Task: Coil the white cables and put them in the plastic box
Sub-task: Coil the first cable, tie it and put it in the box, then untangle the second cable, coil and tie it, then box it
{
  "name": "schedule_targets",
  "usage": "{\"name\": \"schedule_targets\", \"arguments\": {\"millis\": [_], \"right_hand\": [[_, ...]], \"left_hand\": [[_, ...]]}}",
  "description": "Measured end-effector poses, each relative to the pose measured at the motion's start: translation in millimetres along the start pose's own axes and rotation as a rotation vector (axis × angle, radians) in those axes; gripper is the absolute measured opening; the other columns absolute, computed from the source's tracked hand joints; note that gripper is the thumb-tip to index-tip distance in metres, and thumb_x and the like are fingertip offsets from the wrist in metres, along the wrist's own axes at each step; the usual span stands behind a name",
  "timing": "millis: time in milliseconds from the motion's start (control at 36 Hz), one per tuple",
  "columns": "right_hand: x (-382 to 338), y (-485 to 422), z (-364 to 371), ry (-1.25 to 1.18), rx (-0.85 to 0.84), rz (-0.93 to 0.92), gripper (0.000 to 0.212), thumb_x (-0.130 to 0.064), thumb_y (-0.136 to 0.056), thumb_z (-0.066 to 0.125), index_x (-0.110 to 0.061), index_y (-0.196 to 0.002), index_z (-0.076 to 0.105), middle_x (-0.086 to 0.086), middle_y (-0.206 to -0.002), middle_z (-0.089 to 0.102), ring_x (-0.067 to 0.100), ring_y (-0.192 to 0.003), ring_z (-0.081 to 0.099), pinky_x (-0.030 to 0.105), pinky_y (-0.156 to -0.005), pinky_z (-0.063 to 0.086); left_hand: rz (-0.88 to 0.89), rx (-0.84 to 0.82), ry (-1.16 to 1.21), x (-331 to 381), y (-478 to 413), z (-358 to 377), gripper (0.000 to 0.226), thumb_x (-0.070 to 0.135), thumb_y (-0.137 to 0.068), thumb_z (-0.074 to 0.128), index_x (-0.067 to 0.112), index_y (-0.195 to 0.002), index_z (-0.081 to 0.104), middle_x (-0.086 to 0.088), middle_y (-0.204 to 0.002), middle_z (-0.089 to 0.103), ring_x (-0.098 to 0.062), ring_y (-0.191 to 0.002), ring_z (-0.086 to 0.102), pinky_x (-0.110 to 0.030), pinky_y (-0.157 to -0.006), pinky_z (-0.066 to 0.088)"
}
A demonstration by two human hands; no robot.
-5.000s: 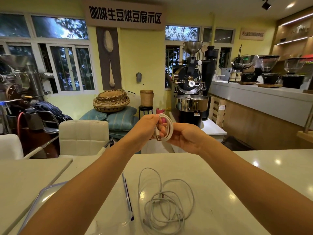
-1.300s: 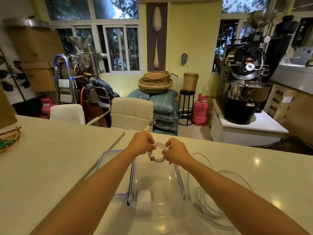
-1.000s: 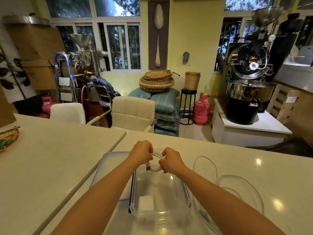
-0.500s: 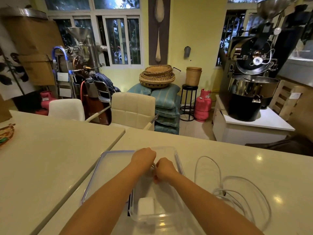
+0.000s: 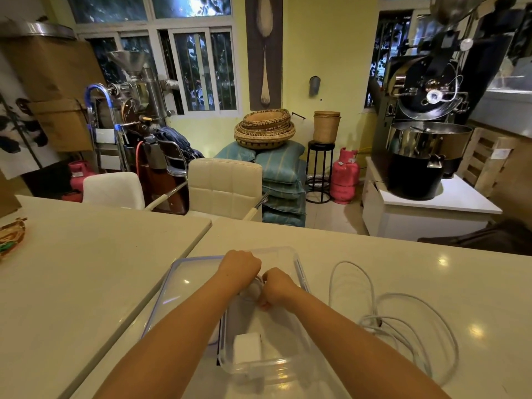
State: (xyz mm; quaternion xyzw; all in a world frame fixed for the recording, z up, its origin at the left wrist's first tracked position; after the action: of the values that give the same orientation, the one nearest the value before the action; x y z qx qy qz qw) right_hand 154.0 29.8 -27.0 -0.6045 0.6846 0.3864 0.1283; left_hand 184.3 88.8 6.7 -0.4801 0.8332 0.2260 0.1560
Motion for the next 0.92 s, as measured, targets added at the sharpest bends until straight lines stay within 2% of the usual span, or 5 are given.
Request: {"name": "schedule_targets", "arguments": {"millis": [139,167,222,278,917], "right_hand": [[2,-1,-4,0.104,0.031,0.005,0.025,-0.006,-0.078,0.065,-0.011,-0.069,0.043,0.013,-0.1,0.047,0.021,-0.093,0.047,0.032,-0.084,0.046],[2,0,-4,0.111,0.022,0.011,0.014,-0.006,-0.079,0.065,-0.007,-0.08,0.051,0.016,-0.106,0.05,0.022,-0.099,0.05,0.031,-0.085,0.044],[4,0,-5,0.105,0.033,0.008,0.044,-0.007,-0.081,0.064,0.001,-0.121,0.048,0.018,-0.13,0.049,0.029,-0.119,0.049,0.033,-0.098,0.043],[4,1,-8,0.118,0.049,0.002,0.058,-0.007,-0.082,0.062,0.002,-0.133,0.037,0.018,-0.14,0.043,0.031,-0.127,0.043,0.033,-0.104,0.039],[34,94,-152,-0.102,0.219,-0.082,0.054,-0.006,-0.081,0.064,0.005,-0.13,0.042,0.024,-0.132,0.048,0.035,-0.118,0.052,0.043,-0.101,0.045]], "left_hand": [[0.017,-0.047,0.043,-2,3,0,0.035,0.008,-0.083,0.062,0.001,-0.116,0.055,-0.018,-0.121,0.059,-0.03,-0.11,0.058,-0.035,-0.094,0.046],[0.017,-0.052,0.062,-3,3,-1,0.034,0.007,-0.083,0.062,0.0,-0.116,0.055,-0.018,-0.121,0.059,-0.03,-0.11,0.058,-0.035,-0.094,0.046],[0.009,-0.055,0.102,-4,4,-1,0.034,0.006,-0.083,0.062,0.0,-0.116,0.055,-0.019,-0.121,0.059,-0.031,-0.109,0.058,-0.034,-0.093,0.046],[-0.008,-0.051,0.159,-7,4,-1,0.036,0.003,-0.085,0.058,0.002,-0.121,0.053,-0.018,-0.124,0.057,-0.031,-0.111,0.057,-0.033,-0.094,0.046],[0.075,0.321,0.757,31,18,-111,0.03,0.015,-0.095,0.041,0.007,-0.118,0.06,-0.013,-0.125,0.06,-0.03,-0.113,0.054,-0.038,-0.098,0.043]]}}
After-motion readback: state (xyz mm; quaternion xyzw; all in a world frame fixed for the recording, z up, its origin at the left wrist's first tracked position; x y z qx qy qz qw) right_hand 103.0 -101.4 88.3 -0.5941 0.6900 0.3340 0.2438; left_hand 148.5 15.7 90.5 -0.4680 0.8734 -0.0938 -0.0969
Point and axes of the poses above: each hand's wrist, its own y-axis away from the middle knuckle, its own z-axis out of the palm, x = y × z, the point moved 5 cm from there along -y, towards the middle knuckle
